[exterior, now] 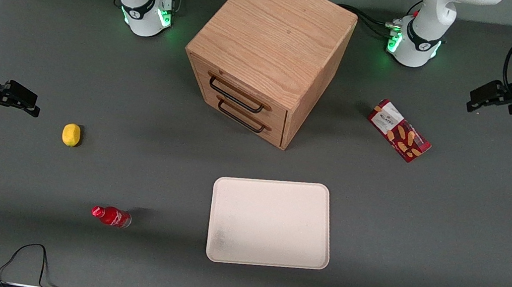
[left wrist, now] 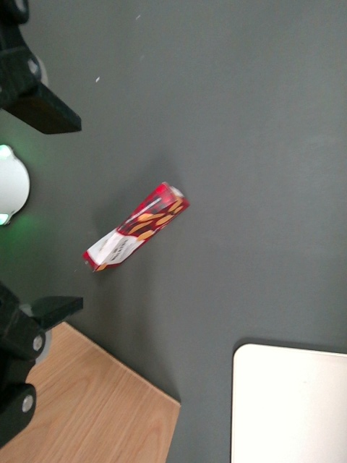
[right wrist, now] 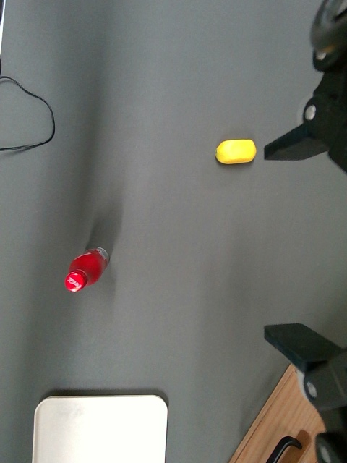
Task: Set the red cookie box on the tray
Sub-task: 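Move the open left gripper toward the red shortbread box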
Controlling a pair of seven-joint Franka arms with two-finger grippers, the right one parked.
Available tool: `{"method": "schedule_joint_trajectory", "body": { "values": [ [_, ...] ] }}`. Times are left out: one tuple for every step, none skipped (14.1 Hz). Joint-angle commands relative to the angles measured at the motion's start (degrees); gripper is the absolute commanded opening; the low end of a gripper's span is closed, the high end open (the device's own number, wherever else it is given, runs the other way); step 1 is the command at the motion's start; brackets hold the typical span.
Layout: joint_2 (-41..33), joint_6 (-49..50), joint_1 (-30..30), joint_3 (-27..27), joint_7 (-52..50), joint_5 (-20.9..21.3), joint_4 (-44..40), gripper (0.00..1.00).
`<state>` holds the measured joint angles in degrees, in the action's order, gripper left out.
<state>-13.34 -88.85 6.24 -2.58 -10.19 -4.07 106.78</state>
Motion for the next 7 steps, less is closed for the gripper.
{"method": "schedule_joint_trajectory", "body": {
  "values": [
    [-8.43, -2.21, 0.62, 1.09, -2.99, -0.86, 8.61, 1.00],
    [-9.76, -1.69, 0.62, 1.26, -3.17, -0.86, 9.32, 1.00],
    [-11.43, -1.25, 0.53, 2.22, -5.00, -0.33, 10.20, 1.00],
    [-11.62, -0.89, 0.44, 2.75, -6.75, -0.15, 10.21, 1.00],
    [-11.53, -0.54, 0.53, 3.19, -8.43, -0.15, 10.12, 1.00],
    [-11.53, -0.37, 0.36, 3.89, -10.36, -0.07, 10.21, 1.00],
    [-11.44, 0.16, 0.44, 4.08, -13.86, -0.06, 10.21, 1.00]
  ]
}}
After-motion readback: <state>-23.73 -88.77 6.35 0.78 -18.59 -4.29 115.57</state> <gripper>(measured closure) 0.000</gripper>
